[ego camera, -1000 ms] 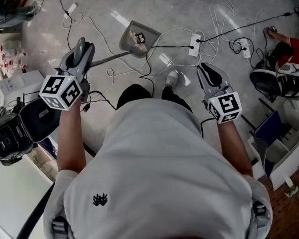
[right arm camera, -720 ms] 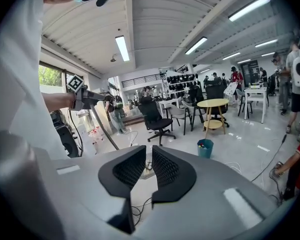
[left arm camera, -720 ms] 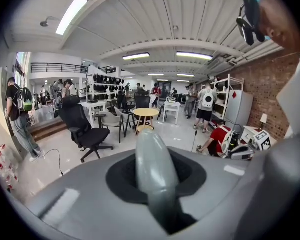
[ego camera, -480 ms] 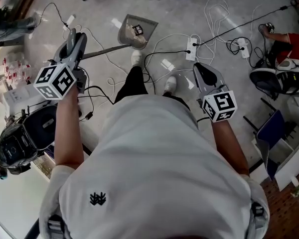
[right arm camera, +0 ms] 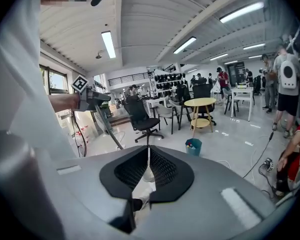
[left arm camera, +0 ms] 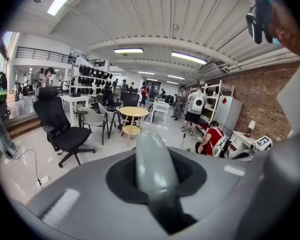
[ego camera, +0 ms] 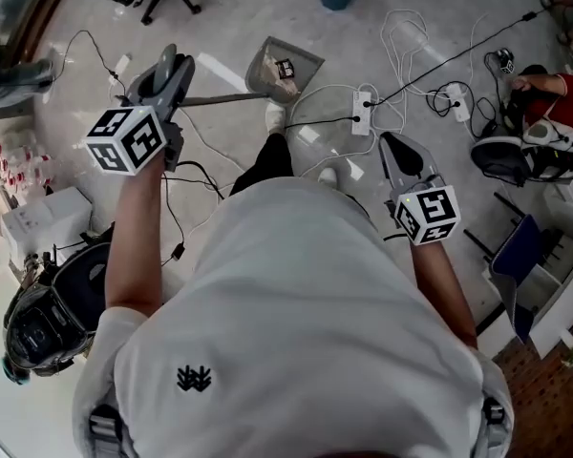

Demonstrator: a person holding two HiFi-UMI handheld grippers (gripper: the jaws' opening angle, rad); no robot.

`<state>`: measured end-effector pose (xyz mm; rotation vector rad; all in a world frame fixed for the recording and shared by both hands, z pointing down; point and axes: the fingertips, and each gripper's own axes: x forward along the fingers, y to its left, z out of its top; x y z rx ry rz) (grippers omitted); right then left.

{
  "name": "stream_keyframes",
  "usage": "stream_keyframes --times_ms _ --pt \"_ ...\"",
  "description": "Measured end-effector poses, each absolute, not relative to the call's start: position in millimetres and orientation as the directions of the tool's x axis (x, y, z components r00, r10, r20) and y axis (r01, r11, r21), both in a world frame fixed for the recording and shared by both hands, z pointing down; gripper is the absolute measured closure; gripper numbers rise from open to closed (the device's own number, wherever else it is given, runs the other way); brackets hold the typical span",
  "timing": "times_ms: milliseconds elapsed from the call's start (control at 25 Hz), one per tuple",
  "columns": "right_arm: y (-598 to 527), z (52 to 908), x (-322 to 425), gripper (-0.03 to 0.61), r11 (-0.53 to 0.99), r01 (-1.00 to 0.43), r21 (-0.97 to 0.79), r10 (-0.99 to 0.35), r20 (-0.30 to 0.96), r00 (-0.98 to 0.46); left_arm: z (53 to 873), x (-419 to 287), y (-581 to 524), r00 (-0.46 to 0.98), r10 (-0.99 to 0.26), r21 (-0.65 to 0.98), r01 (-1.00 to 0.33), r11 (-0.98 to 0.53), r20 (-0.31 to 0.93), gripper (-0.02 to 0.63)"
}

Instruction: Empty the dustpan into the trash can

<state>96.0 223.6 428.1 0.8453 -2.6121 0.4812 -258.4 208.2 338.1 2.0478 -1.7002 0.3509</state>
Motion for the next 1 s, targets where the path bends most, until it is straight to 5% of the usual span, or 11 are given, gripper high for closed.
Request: stream_keyframes --times_ms 600,1000 --pt "93 412 -75 0.570 0.753 -0.639 -0.158 -0.505 0.485 -0.714 371 -336 68 0.444 -0.755 0.180 -0.894 -0.411 0.482 0.486" --pt "51 405 -125 0.577 0.729 -0.672 -0.125 -0.532 0.514 -0.673 392 -372 4 0.516 -0.711 0.176 -0.849 -0.498 0.477 0.486"
